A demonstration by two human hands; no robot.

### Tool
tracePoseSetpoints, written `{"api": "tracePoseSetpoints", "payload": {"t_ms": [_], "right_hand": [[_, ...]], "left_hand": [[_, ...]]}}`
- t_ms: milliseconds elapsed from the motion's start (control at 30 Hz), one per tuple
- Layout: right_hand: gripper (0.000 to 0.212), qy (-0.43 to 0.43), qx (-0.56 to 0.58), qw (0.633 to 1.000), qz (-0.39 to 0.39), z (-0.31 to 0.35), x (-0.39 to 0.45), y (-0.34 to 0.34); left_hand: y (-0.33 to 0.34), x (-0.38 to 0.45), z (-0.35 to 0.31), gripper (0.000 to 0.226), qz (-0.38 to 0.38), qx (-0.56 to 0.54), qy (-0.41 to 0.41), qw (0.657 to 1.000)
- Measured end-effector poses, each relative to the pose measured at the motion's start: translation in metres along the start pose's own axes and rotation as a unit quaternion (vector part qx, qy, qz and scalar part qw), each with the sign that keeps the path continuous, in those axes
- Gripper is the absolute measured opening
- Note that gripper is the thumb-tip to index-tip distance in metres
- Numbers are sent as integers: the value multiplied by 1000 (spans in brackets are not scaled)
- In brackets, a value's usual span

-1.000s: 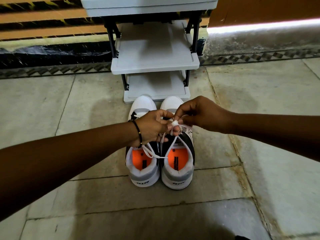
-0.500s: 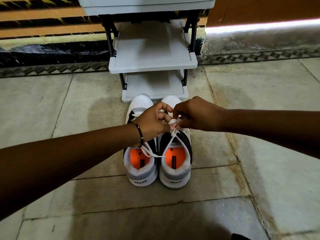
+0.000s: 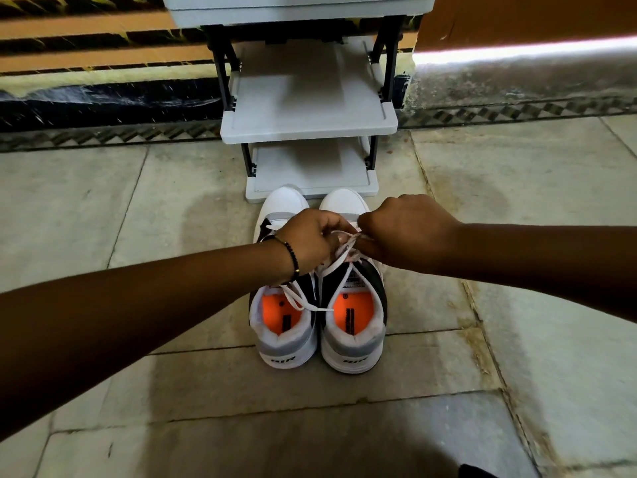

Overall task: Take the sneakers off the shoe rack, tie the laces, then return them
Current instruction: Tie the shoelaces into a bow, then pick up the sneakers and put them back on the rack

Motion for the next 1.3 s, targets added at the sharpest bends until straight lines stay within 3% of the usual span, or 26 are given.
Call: {"api": "tracePoseSetpoints", "payload": {"t_ms": [133,267,333,467,600,700,800,900,967,1067,1167,1300], "right_hand": [[31,-38,-59,997,38,2,-11,2],[32,-60,-75,989,110,-1,-28,12],[35,-59,-75,986,138,-2,-36,19],[39,-49,-37,986,154,1,-44,31],[45,32,89,965,243,-10,-43,46],[48,157,331,885,286,-20,-50,59],[77,201,473,803,303,-12,-52,70],[84,147,482,825,255,11,-46,75],[79,153,496,836,178,24,-45,80],[70,213,544,808,73,41,-40,93],[66,313,550,774,12,55,-31,100],[66,344,534,772,30,62,-26,103]], "left_hand": [[-11,2,-12,21,-3,228,118,967],[-30,2,0,22,-2,383,115,917],[-38,-1,10,17,-2,424,114,898],[-36,-3,16,18,11,424,111,899],[-46,-16,22,25,-25,294,114,949],[-59,-40,42,42,-73,175,64,980],[-59,-62,67,64,-87,49,-84,991],[-37,-74,77,47,-8,-150,-169,974],[-27,-74,87,60,13,-185,-166,968],[-20,-72,109,95,-42,-177,-183,966],[-10,-76,117,80,-109,-200,-158,961],[-1,-81,102,72,-145,-216,-123,958]]}}
Point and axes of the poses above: each hand's wrist, its own x-axis towards the middle knuckle, its own y-axis out of the palm, z = x × y, the point moved 4 cm from there along x, towards the middle knuckle, and after that the axes turned 10 degrees about -x, right-handed, at the moved point
